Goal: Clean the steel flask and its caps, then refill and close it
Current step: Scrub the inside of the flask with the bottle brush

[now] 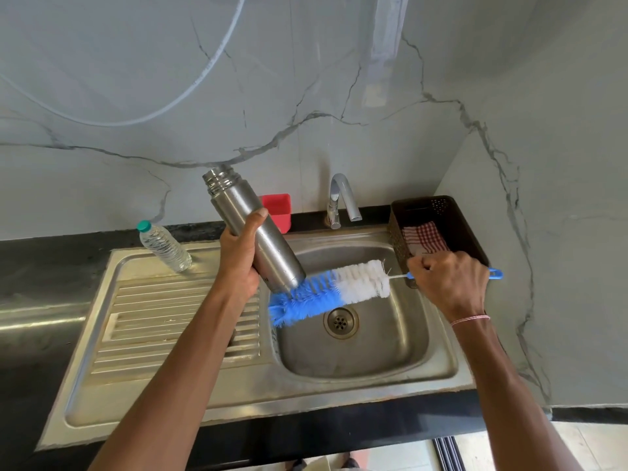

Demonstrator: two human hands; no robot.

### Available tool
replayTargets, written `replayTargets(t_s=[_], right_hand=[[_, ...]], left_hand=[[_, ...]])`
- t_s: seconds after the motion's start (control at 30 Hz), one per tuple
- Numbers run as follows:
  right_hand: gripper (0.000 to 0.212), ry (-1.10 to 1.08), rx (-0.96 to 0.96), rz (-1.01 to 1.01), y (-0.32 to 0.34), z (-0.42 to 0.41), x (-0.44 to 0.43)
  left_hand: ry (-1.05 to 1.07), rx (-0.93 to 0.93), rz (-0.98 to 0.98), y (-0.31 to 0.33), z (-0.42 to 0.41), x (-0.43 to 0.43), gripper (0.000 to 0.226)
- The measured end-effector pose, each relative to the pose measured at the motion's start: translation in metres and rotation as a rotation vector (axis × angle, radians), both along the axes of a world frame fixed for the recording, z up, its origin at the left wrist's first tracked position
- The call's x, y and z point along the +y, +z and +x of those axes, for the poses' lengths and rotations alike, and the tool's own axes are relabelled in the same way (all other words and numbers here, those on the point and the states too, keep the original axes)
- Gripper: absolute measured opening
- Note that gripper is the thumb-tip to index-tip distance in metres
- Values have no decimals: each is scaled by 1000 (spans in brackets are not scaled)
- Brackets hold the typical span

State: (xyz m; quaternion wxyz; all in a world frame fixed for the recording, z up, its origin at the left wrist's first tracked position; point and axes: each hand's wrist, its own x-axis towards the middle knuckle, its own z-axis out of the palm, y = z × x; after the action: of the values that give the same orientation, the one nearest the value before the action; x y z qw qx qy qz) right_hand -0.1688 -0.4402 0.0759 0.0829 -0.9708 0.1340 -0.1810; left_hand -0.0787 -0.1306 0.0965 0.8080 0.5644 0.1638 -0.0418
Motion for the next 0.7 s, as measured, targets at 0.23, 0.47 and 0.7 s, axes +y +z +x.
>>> replayTargets(t_s=[0.23,0.47,0.7], right_hand=[[48,42,14,-46,-6,4,18],[44,-3,41,-38,-3,6,15],[42,-32,61,-25,-8,1,2]], left_hand=[[-58,-18,35,-2,-5,-12,32],[-57,-6,16,-2,-6,-11,32],[-18,20,16,-3,-2,1,42]])
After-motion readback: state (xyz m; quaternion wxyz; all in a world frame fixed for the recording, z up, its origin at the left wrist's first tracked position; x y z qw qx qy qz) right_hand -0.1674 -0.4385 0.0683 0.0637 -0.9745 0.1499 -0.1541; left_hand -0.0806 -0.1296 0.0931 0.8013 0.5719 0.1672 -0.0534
